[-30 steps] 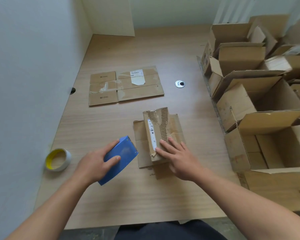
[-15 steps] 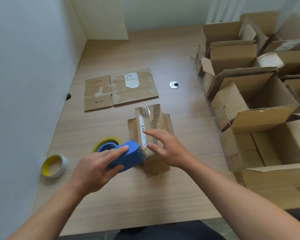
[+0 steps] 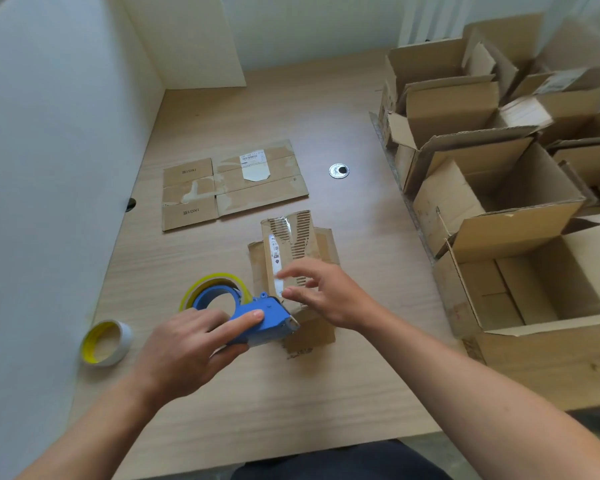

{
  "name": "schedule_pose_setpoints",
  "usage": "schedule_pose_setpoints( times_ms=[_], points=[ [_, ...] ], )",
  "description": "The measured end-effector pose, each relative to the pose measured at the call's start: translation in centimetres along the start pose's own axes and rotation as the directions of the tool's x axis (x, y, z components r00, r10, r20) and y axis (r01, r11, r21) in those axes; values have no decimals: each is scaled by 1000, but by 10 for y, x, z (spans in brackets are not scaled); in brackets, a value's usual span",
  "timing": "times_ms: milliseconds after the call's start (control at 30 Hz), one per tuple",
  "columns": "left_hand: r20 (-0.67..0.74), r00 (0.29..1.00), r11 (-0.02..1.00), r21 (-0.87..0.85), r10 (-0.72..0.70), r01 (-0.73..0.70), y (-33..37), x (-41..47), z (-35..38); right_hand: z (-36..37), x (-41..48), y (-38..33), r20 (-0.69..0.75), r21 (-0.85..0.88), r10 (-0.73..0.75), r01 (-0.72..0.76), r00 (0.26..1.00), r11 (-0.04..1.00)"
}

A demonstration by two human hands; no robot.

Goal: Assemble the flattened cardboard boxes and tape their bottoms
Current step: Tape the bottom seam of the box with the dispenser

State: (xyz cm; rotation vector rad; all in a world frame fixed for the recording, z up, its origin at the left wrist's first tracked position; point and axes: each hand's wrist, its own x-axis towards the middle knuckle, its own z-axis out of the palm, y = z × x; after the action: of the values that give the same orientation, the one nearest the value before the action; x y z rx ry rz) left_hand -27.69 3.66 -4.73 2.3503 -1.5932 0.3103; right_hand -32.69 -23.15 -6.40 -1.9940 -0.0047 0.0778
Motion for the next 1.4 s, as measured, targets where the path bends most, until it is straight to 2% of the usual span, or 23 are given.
schedule_pose_setpoints(
  times_ms=[100,200,333,500,633,733,967,1133,1300,1400],
  points=[
    [4,1000,999,-37,-26,26,0,1,-2,-1,-1,0,-32,49,14,-12,999,999],
    [42,995,987,-128,-90,95,1,2,-4,-4,-5,3,-4,96,46,-45,999,994],
    [219,960,943,-243,-175,227,0,4,-8,-5,-10,14,-21,122,146,-143,989,982],
    [453,816,789,-320,-359,525,-21,-9,-25,-39,-30,45,-212,183,334,-299,918,937],
    [630,681,683,-310,-373,661,-34,5,-26,-39,-38,67,-131,184,450,-424,883,887],
    [697,608,643,-273,-380,716,-41,22,-17,-31,-32,69,-173,138,469,-450,866,882],
    [791,462,602,-152,-401,784,-51,43,-6,-25,-30,82,-169,-6,491,-499,855,867],
    [799,411,615,-67,-439,786,-57,51,14,-14,-18,88,-160,-49,538,-551,828,833],
    [818,366,638,1,-444,770,-63,56,31,3,-10,102,-152,14,623,-628,768,778],
    [827,353,654,24,-438,756,-67,60,35,10,-8,105,-182,-23,612,-626,769,780]
  ],
)
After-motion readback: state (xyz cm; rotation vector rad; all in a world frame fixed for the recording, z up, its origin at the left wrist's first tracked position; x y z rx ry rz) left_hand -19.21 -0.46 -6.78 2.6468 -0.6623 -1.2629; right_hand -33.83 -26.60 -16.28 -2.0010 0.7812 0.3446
